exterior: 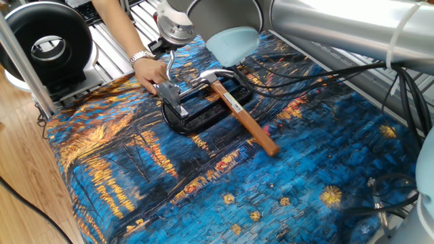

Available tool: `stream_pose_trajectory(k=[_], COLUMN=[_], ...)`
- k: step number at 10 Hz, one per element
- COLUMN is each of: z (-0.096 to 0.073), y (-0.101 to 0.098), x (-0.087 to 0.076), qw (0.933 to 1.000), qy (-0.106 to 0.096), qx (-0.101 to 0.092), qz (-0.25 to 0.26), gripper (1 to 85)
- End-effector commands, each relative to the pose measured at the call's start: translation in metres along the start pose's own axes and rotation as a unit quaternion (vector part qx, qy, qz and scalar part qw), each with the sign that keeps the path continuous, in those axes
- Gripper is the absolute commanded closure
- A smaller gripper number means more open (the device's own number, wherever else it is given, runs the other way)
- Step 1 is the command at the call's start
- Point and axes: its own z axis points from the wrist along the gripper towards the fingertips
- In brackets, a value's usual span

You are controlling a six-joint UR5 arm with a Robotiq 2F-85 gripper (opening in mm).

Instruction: Push down the lever

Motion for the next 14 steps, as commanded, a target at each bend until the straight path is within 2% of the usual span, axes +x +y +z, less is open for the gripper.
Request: stream_pose_trajectory(k=[1, 2, 3, 4, 5, 6, 7, 8, 10, 12, 13, 14], z=[0.007, 0.001, -0.008, -0.007, -0.004, -0.003, 0.0, -0.002, -0.008, -0.02, -0.025, -0.031], y=[-0.01, -0.009, -0.001, 0.001, 0.001, -0.002, -0.012, -0.017, -0.013, -0.013, -0.015, -0.012], x=[0.014, 0.024, 0.026, 0.022, 0.021, 0.017, 0.001, -0.005, 0.002, 0.006, 0.011, 0.014], qw=[0.9998, 0.9986, 0.9962, 0.9971, 0.9973, 0.997, 0.9945, 0.9947, 0.9965, 0.9964, 0.9951, 0.9955], qy=[0.014, 0.044, 0.069, 0.06, 0.065, 0.069, 0.053, 0.047, 0.046, 0.049, 0.06, 0.063], qx=[-0.005, 0.018, 0.038, 0.041, 0.034, 0.018, -0.006, -0.009, 0.015, -0.013, -0.025, -0.03], qz=[0.012, 0.023, 0.037, 0.025, 0.007, -0.029, -0.09, -0.091, -0.067, -0.068, -0.075, -0.065], gripper=[81.3, 81.7, 84.3, 80.0, 74.0, 66.0, 49.7, 46.3, 48.7, 38.3, 37.3, 38.3])
